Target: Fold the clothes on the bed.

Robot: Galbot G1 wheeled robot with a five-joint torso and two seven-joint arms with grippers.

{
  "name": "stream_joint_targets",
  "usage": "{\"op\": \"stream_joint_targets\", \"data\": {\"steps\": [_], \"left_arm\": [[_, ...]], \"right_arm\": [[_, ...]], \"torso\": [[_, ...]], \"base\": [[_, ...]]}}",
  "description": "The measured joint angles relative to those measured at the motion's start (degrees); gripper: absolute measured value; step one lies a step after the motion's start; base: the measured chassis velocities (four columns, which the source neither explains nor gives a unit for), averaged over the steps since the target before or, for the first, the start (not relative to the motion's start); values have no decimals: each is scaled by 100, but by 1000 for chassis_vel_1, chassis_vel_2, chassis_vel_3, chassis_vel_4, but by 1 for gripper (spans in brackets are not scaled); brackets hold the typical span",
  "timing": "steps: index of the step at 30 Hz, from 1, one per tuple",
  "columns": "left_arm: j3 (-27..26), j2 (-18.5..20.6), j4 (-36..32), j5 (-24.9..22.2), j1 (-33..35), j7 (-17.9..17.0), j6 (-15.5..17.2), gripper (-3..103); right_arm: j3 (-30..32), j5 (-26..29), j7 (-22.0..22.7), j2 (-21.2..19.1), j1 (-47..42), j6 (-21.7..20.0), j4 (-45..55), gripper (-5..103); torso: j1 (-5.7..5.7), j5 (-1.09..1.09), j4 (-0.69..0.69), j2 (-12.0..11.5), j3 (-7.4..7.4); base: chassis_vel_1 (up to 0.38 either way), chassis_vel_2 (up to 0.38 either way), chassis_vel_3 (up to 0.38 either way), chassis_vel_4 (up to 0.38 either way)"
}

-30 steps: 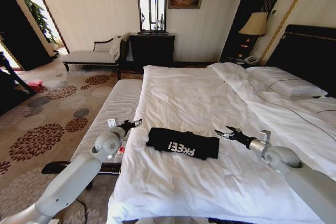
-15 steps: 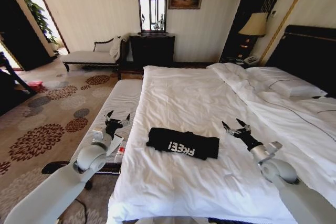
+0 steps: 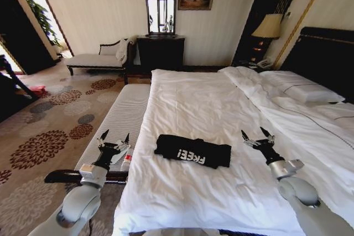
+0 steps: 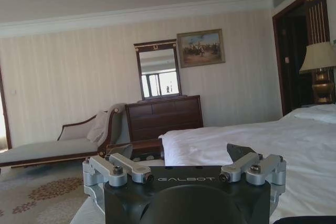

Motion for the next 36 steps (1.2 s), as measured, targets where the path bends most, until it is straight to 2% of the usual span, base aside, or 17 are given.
{"op": "stream_joint_targets", "data": {"steps": [5, 9, 11, 13, 14, 16, 18, 19, 21, 23, 27, 30, 36], "left_arm": [[-78, -212, -121, 229, 347, 56, -118, 100], [-88, -232, -134, 243, 389, 62, -119, 100], [-89, -232, -134, 243, 388, 63, -119, 100], [-86, -230, -134, 238, 380, 63, -113, 100], [-86, -230, -134, 238, 380, 63, -113, 100], [-81, -226, -131, 229, 371, 63, -106, 100], [-78, -224, -129, 224, 364, 63, -102, 100], [-78, -224, -129, 224, 364, 63, -102, 100], [-74, -221, -126, 220, 358, 63, -97, 100], [-71, -218, -123, 216, 353, 62, -92, 100], [-67, -215, -121, 211, 347, 62, -88, 100], [-65, -213, -119, 208, 344, 62, -85, 100], [-63, -212, -116, 204, 341, 61, -82, 100]], "right_arm": [[16, -115, -10, 133, -208, 37, 59, 100], [-13, 7, -24, 138, -287, -9, 87, 100], [-80, 1034, -93, 20, -495, -505, 275, 100], [-92, 2216, -146, -176, -656, -1178, 488, 100], [-92, 2216, -146, -176, -656, -1178, 488, 100], [-80, 3668, -198, -453, -642, -2032, 686, 100], [-123, 4504, -150, -652, -492, -2477, 779, 100], [-123, 4504, -150, -652, -492, -2477, 779, 100], [-286, 5012, -101, -851, -305, -2777, 805, 100], [-464, 5136, -116, -987, -138, -3017, 694, 100], [-523, 5051, -192, -1005, -84, -3253, 340, 100], [-549, 4867, -243, -1053, -56, -3336, 41, 100], [-663, 4664, -331, -1153, 142, -3506, -345, 100]], "torso": [[-1, 1, 1, 0, 0], [-1, 0, 0, 0, 0], [0, 1, -1, -1, 1], [1, 0, -3, -1, 1], [1, 0, -3, -1, 1], [0, 0, -1, 0, 0], [0, -1, 0, 0, 0], [0, -1, 0, 0, 0], [1, 0, 2, -1, 1], [1, -1, 3, -1, 1], [1, 1, 0, -1, 1], [0, 2, -3, -1, 1], [1, 1, 1, -1, 1]], "base": [[0, 0, 0, 0], [0, 0, 0, 0], [0, 0, 0, 0], [0, 0, 0, 0], [0, 0, 0, 0], [0, 0, 0, 0], [0, 0, 0, 0], [0, 0, 0, 0], [0, 0, 0, 0], [0, 0, 0, 0], [0, 0, 0, 0], [0, 0, 0, 0], [0, 0, 0, 0]]}}
